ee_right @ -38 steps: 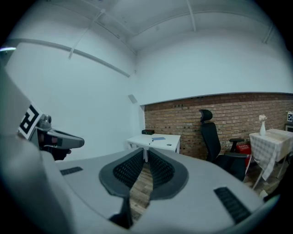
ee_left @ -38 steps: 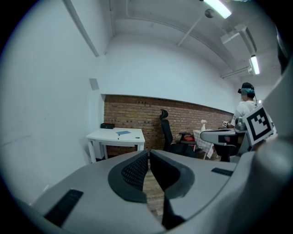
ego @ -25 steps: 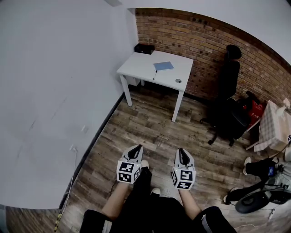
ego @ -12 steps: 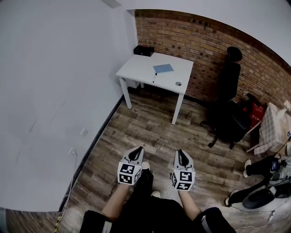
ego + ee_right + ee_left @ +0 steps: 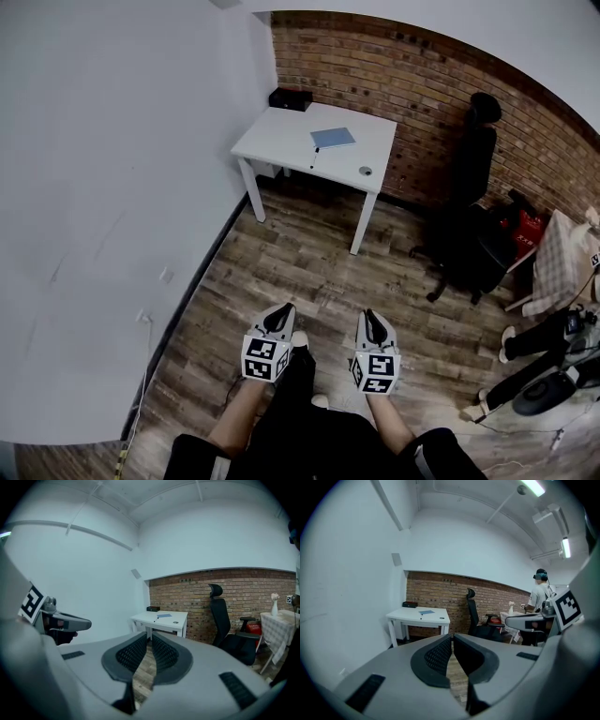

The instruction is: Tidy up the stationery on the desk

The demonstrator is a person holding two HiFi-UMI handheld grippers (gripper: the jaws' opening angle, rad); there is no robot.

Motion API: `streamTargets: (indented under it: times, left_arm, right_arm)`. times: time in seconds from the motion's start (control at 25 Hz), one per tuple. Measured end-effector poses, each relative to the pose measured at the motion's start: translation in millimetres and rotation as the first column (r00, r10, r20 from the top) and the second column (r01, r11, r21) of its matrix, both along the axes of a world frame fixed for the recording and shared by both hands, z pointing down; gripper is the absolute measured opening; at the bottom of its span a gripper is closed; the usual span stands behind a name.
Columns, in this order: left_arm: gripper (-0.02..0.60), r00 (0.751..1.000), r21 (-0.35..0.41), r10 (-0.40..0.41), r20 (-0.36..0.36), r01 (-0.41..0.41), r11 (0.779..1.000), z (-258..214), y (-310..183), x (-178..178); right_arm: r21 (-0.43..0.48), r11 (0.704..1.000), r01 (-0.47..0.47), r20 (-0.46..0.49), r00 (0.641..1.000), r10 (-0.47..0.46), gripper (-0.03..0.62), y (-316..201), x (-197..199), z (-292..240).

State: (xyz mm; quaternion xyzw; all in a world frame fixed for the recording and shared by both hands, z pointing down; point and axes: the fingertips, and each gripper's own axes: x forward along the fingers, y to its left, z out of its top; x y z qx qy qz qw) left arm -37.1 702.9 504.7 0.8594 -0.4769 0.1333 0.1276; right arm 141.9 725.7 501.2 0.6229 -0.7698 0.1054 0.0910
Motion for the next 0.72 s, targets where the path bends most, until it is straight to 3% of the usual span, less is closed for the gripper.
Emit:
streamTargets:
  times: [0.72]
  left_arm:
    - [0.026,0.998,-0.017,0.059,-0.022,-0.059,0.998,11.4,-137.1,0.7]
  right_arm:
    - [-0.042,0.999,-0.016,-0.022,1.000,0.015,0.026,-127.6,-17.7,12.2]
